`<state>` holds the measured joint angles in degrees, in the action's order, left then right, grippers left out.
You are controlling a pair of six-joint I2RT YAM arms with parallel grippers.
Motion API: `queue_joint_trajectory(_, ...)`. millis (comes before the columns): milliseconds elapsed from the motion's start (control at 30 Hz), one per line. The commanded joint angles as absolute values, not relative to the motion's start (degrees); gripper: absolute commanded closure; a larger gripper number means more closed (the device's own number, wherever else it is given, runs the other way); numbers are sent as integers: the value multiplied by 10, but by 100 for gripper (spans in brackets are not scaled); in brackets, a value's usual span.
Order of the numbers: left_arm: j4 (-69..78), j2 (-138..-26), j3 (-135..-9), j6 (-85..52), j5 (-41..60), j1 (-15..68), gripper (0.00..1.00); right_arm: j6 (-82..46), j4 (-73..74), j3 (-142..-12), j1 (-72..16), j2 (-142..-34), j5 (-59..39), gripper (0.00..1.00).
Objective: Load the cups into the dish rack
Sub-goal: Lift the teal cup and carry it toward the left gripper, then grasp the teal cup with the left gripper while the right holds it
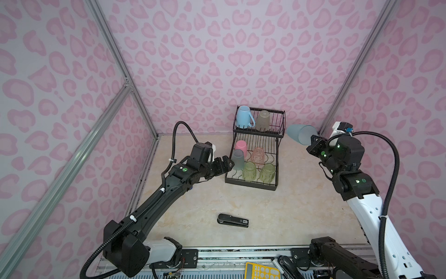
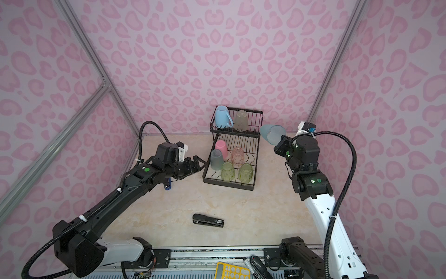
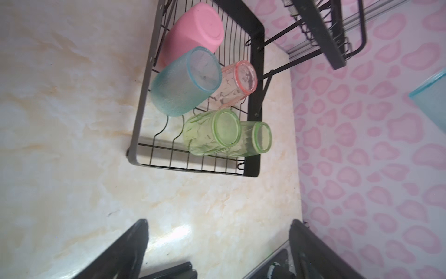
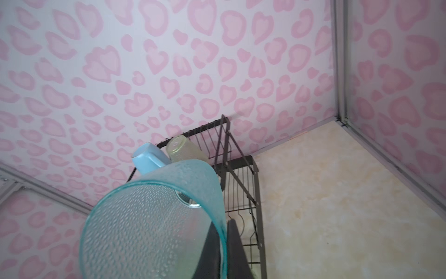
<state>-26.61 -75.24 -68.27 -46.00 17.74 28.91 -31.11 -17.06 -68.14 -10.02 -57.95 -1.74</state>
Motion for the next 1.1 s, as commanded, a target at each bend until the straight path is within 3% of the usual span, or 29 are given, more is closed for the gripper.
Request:
queue_joint_trajectory(0, -180, -741, -691, -544, 256, 282, 7, -334, -76, -665, -134, -573, -71, 100)
queue_joint_trajectory(200, -24, -737, -673, -692, 286, 276, 7, -396, -6, -622, -162, -576, -121, 100)
queue_joint_trajectory(567, 306, -768, -593, -963, 265, 278, 7, -399, 48, -572, -219, -565, -120, 100)
queue_joint_trajectory(1067, 309, -800, -621, -1002, 191, 324, 7, -429, 95, -561, -244, -596, -147, 100)
